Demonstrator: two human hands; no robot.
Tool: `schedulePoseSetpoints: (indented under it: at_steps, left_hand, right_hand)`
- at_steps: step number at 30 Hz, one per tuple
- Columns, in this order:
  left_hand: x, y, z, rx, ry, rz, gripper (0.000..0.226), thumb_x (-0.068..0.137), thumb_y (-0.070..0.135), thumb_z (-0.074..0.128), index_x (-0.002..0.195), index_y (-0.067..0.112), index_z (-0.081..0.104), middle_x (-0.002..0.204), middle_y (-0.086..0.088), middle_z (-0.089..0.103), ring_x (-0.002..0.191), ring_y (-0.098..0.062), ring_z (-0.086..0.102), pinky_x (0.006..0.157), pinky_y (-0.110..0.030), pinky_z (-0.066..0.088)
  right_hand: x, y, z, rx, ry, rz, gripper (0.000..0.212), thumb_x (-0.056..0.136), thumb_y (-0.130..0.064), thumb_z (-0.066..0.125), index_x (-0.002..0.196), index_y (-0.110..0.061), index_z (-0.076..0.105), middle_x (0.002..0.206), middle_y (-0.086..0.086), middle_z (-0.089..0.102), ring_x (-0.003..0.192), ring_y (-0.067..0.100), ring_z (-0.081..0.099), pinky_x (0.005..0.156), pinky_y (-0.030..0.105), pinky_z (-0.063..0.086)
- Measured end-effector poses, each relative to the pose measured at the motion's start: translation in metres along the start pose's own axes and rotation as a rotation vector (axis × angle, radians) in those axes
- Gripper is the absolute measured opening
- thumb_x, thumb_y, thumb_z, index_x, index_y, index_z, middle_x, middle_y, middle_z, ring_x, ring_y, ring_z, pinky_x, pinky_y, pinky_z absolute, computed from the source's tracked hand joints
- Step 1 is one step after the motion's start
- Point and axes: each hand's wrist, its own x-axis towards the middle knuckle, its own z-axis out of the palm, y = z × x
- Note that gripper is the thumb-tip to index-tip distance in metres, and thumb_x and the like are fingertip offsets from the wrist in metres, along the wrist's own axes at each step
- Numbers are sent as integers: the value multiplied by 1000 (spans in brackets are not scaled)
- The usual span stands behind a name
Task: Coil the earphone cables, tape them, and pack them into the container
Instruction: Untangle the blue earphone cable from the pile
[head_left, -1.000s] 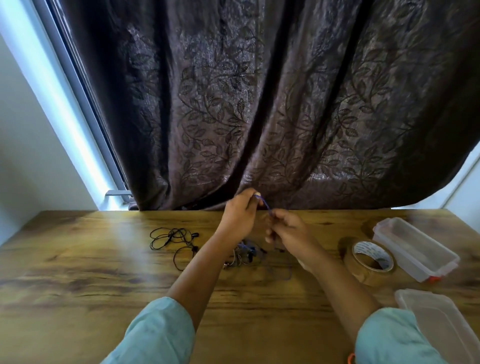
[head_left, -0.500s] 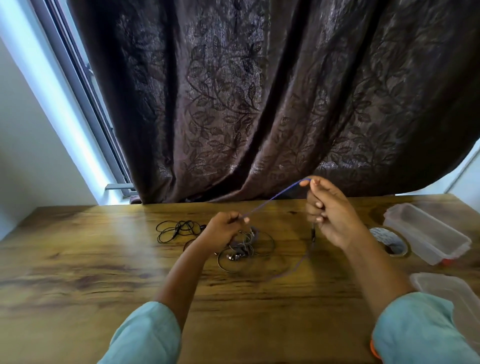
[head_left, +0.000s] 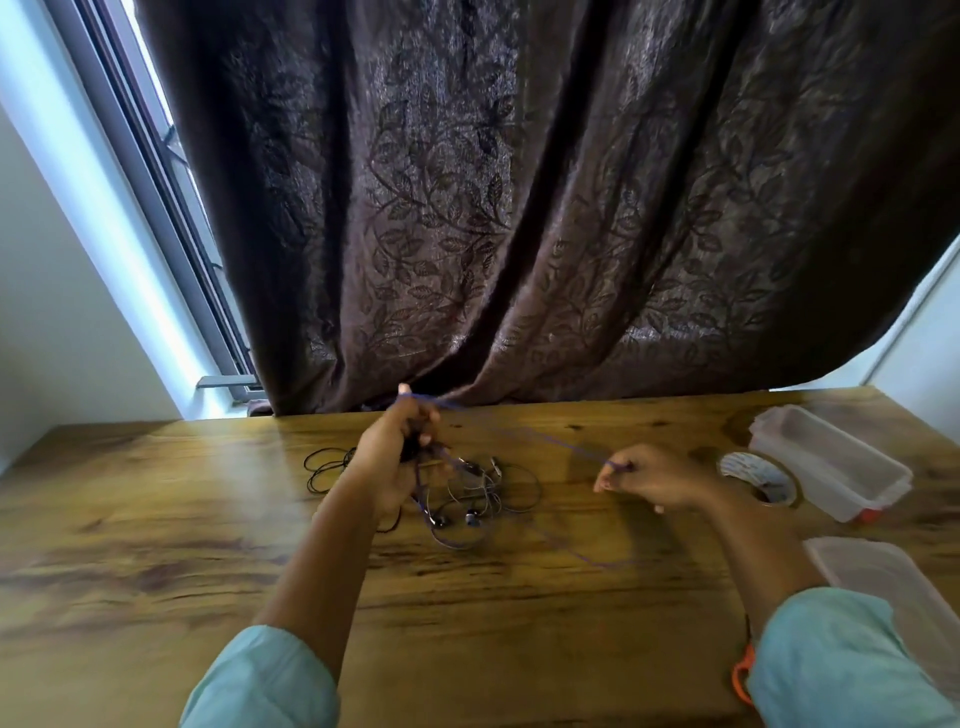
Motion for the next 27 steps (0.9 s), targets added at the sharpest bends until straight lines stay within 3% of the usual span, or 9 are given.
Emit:
schedulePoseSetpoints:
  at_steps: [2, 4, 8, 11, 15, 18, 20, 23, 27]
  left_hand:
    - [-1, 6, -13, -50, -52, -22, 51, 96, 51, 31, 74, 14, 58, 63, -2, 47, 54, -19, 52, 52, -30, 50]
    - [-4, 11, -25, -47, -114, -87, 62, 92, 63, 26, 74, 14, 59, 64, -3, 56, 58, -22, 57, 57, -34, 51]
    - [-11, 8, -34, 123, -72, -162, 35, 97, 28, 39, 76, 12, 60, 77, -6, 57, 69, -19, 61, 69, -43, 53]
    - [-12, 4, -37, 222, -35, -190, 26, 98, 17, 41, 82, 9, 61, 88, -9, 62, 84, -21, 60, 66, -38, 52]
    - [-20, 7, -49, 336, -77, -239, 21, 97, 10, 42, 85, 10, 59, 64, -3, 58, 57, -14, 61, 61, -30, 53]
    - [-29, 7, -64, 659, -59, -311, 15, 93, 6, 47, 83, 12, 57, 64, -4, 58, 56, -15, 54, 59, -27, 45]
    - [-30, 5, -66, 973, -63, -333, 3, 89, 10, 58, 89, 13, 59, 84, -6, 65, 76, -19, 60, 63, -26, 44]
    - [-23, 1, -49, 1309, -212, -171, 39, 82, 38, 67, 110, 11, 60, 112, -5, 62, 107, -23, 57, 86, -30, 46]
    - [-28, -11, 13, 1006, -233, 174, 55, 87, 48, 58, 134, 21, 47, 125, 4, 55, 115, -17, 55, 100, -36, 45]
  right_hand:
    - [2, 9, 2, 36, 52, 36, 25, 98, -24, 49, 84, -27, 68, 81, -1, 63, 75, 17, 61, 60, 28, 45]
    - [0, 15, 3, 204, 102, 93, 28, 101, -23, 41, 91, -19, 66, 64, -2, 44, 52, 11, 43, 45, 24, 35]
    - [0, 18, 4, 471, 268, 150, 30, 103, -20, 37, 91, -9, 62, 57, -1, 34, 44, 10, 31, 37, 21, 26]
    - [-3, 10, -1, 721, 167, 99, 20, 100, -18, 46, 99, -6, 62, 56, -4, 31, 40, 6, 28, 35, 18, 24]
    - [-11, 1, -13, 779, -53, -1, 7, 91, -9, 60, 97, -10, 63, 50, -8, 30, 36, 1, 22, 32, 14, 16]
    - [-13, -5, -20, 733, -84, -25, 8, 90, -11, 62, 98, -9, 63, 51, -7, 30, 38, 1, 21, 32, 14, 14]
    - [-13, -10, -20, 730, -79, -55, 13, 93, -19, 57, 95, -8, 64, 52, -9, 28, 40, 2, 19, 34, 14, 13]
    - [-11, -20, -14, 651, -77, -100, 24, 97, -29, 50, 90, -10, 64, 52, -10, 29, 43, 3, 19, 36, 16, 13]
    - [-9, -42, 2, 464, -66, -231, 27, 96, -36, 50, 86, -15, 63, 47, -13, 33, 40, 2, 27, 38, 17, 19]
